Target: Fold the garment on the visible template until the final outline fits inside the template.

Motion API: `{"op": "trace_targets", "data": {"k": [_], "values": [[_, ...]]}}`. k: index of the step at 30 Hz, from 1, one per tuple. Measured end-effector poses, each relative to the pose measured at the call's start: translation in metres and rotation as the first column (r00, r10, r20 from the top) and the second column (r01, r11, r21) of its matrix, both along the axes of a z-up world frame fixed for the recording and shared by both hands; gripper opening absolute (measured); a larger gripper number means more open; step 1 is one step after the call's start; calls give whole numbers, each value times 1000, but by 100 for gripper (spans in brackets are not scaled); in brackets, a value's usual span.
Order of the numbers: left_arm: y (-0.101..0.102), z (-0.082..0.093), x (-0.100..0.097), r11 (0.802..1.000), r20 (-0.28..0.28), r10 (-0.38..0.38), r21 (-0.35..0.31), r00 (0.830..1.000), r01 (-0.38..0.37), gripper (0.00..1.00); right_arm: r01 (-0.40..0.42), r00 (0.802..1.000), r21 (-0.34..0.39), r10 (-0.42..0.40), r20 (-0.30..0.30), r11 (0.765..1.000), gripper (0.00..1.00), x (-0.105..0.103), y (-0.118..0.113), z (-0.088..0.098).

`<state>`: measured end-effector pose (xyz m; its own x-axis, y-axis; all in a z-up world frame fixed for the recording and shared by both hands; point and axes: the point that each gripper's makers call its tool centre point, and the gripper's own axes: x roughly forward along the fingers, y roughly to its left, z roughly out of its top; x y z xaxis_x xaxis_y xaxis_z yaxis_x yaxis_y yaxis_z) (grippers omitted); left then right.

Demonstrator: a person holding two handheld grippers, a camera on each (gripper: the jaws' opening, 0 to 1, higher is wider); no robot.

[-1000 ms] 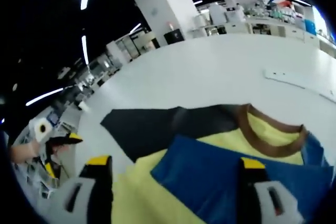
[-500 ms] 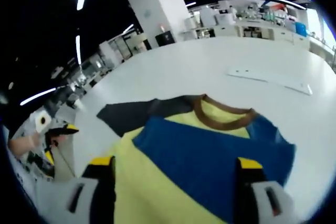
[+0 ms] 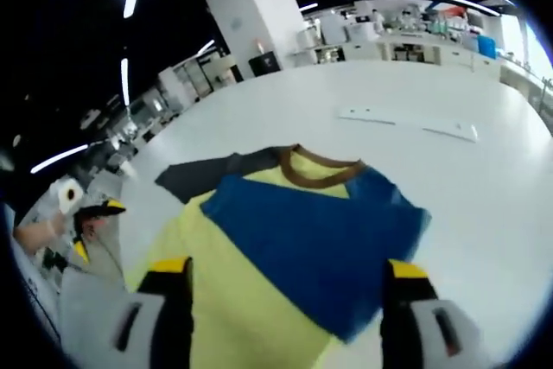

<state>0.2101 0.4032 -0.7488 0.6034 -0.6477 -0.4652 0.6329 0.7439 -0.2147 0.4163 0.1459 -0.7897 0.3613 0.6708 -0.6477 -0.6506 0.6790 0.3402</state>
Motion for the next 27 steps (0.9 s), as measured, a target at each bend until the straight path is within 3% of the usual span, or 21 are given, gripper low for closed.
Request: {"op": "trace_targets", "data": {"k": [14, 20, 27], "values": [[-24, 6, -1, 1000, 11, 19, 22, 1000, -19, 85, 46, 998, 32, -45, -37, 998, 85, -7, -43, -8], [-31, 6, -3, 999, 15, 38, 28, 999, -39, 85, 51, 997, 41, -49, -59, 998, 78, -11, -54, -15], [-40, 6, -6, 997, 26, 62, 37, 998, -63, 85, -1, 998, 86, 7, -67, 996, 63, -11, -59, -21]]}}
